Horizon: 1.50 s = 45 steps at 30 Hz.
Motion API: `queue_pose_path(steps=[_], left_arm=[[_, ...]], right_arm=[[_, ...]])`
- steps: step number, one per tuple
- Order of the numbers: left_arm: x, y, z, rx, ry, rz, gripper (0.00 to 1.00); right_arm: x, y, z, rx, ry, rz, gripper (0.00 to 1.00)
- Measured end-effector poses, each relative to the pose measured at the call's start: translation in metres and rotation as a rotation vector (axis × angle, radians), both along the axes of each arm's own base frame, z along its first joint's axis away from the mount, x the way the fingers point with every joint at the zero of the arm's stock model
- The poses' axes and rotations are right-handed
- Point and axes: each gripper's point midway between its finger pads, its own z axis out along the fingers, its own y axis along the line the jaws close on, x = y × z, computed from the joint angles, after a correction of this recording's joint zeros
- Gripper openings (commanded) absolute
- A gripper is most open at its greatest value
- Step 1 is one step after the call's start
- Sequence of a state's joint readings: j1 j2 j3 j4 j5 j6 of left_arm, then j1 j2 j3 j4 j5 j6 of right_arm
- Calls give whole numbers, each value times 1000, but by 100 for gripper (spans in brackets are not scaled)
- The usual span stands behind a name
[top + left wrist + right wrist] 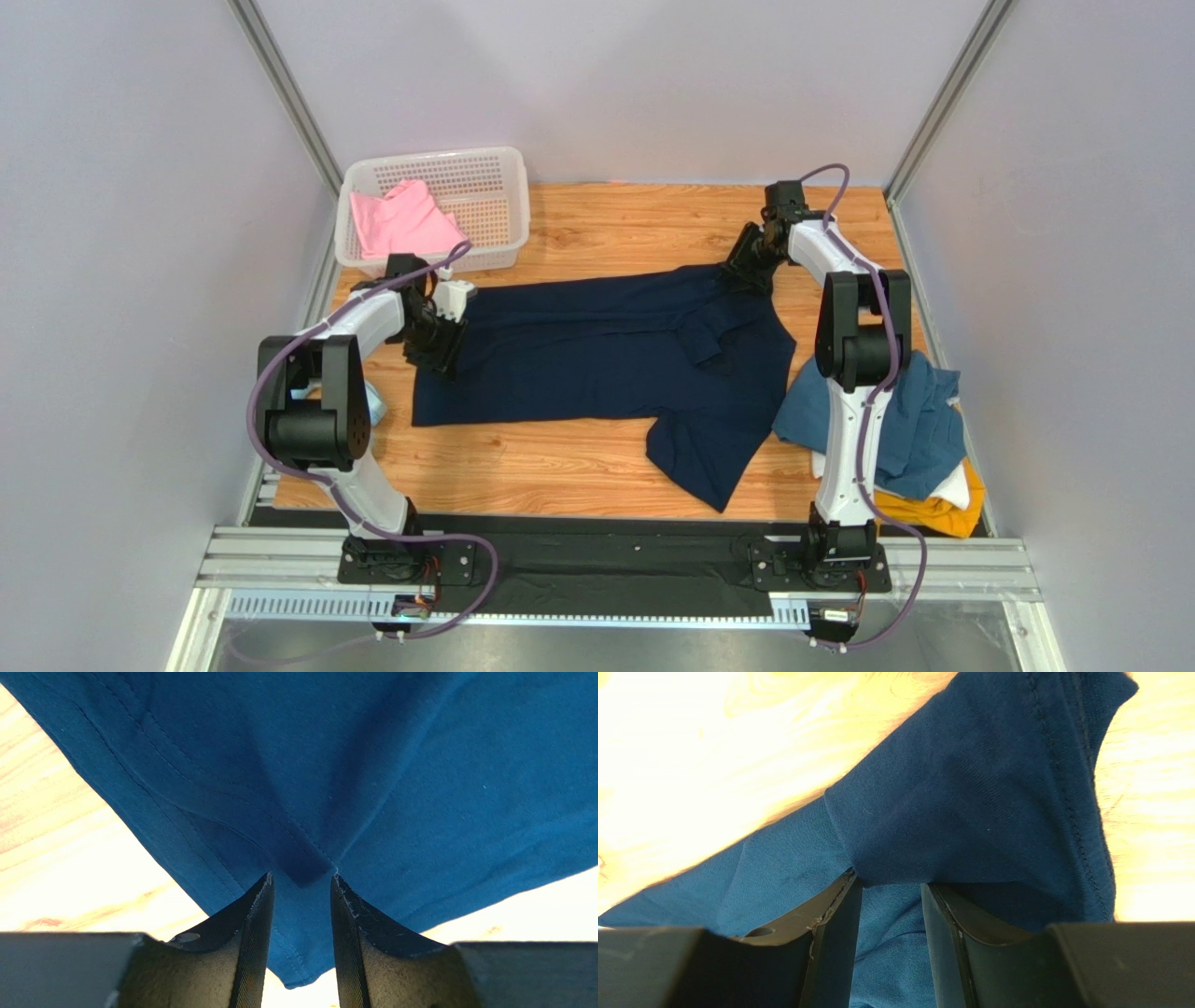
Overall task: Fold and stack the t-shirts
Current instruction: Fold the flattened tshirt in 1/3 of the way
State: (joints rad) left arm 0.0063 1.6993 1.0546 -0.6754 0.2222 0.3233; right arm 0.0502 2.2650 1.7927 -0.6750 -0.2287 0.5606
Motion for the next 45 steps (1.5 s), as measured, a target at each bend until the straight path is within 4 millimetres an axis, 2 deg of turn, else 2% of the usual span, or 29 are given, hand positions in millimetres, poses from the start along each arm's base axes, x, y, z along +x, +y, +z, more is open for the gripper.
queue_pose_path(steps=[7,10,11,14,22,27,28,29,32,38,40,42,44,45], left_arm=[[6,2,-5,11,-8,16,41],[10,2,-7,11,-2,29,28],[13,2,-8,11,-5,33,16],[19,3,-8,12,-13,41,0],[35,3,0,11,-42,42,0],[43,3,14,11,-74,37,8],[42,3,17,11,-74,35,7],[40,2,19,10,-76,35,0],[40,2,27,9,-94,33,0],[43,5,31,23,-104,36,0],[54,9,41,41,-124,39,0],[78,14,61,64,-176,42,0],[112,22,88,85,-258,45,0],[132,27,108,101,-309,48,0]], right_arm=[[0,0,0,0,0,1,43],[0,0,0,0,0,1,43],[0,0,0,0,0,1,43],[0,0,0,0,0,1,43],[0,0,0,0,-2,1,43],[0,0,0,0,-4,1,43],[0,0,0,0,-4,1,43],[0,0,0,0,-4,1,43],[0,0,0,0,-6,1,43],[0,0,0,0,-6,1,43],[0,0,0,0,-6,1,43],[0,0,0,0,-6,1,43],[0,0,0,0,-6,1,43],[0,0,0,0,-6,1,43]])
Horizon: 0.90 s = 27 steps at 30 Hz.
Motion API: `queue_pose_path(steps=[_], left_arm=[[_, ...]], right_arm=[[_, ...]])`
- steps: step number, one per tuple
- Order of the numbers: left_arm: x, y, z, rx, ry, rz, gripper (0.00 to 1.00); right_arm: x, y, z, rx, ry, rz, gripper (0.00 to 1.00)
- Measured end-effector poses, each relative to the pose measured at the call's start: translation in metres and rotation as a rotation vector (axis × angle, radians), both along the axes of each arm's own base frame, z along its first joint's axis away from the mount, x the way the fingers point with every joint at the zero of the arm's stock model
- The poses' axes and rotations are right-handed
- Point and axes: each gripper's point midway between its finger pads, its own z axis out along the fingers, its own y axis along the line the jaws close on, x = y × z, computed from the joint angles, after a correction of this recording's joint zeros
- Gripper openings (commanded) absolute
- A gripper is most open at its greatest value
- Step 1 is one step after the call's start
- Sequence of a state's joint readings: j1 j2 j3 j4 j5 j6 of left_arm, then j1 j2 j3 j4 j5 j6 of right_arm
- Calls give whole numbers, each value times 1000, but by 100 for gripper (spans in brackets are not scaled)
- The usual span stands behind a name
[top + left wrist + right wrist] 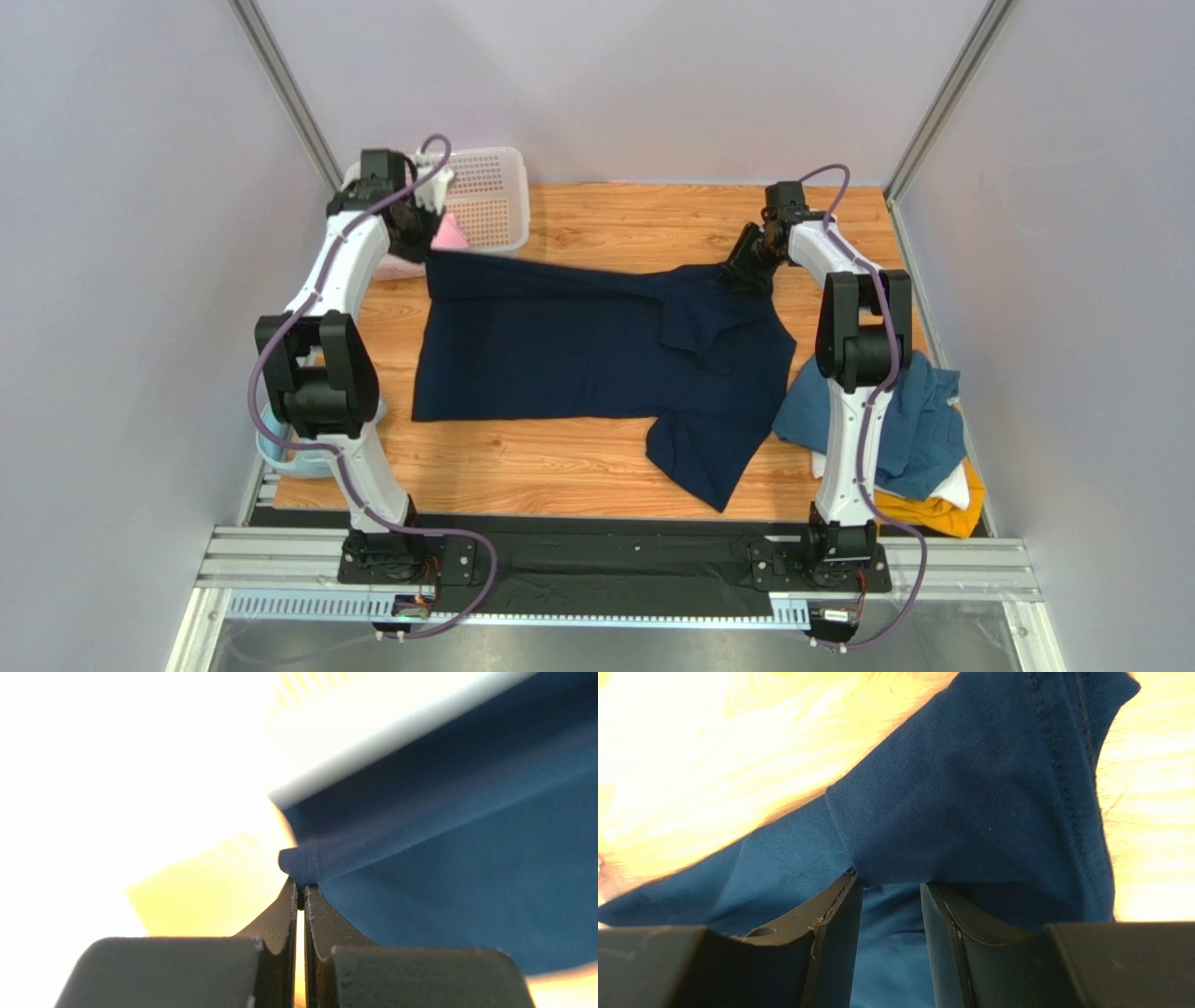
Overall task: Fold and stack the t-shirts
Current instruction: Fold the flattened tshirt in 1/3 of the way
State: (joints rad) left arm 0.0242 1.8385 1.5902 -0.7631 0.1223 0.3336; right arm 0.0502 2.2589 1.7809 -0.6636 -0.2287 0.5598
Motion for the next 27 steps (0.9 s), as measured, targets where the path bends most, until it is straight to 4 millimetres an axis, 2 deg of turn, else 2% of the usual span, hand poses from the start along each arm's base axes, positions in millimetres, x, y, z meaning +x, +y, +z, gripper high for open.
queue_pose_path(steps=[3,5,7,11,15,19,22,26,27], left_arm=[[46,12,48,40,-145,8,0],[58,14,64,53,-188,6,0],[60,14,67,59,-193,-1,0],[44,16,32,66,-104,-10,0],[1,19,-38,80,79,-26,0],[-42,21,-84,95,215,-46,0],[-63,22,-98,104,249,-58,0],[-71,23,-101,114,233,-62,0],[-71,23,-101,117,227,-63,6]], right_arm=[[0,0,0,1,0,1,43],[0,3,0,7,-1,6,43],[0,5,1,8,-3,12,43],[0,6,0,7,-4,14,43],[0,7,0,7,-4,15,43],[0,6,0,7,-4,15,43],[-1,6,0,6,-4,17,43],[-1,6,0,5,-10,19,43],[-1,6,0,5,-12,20,43]])
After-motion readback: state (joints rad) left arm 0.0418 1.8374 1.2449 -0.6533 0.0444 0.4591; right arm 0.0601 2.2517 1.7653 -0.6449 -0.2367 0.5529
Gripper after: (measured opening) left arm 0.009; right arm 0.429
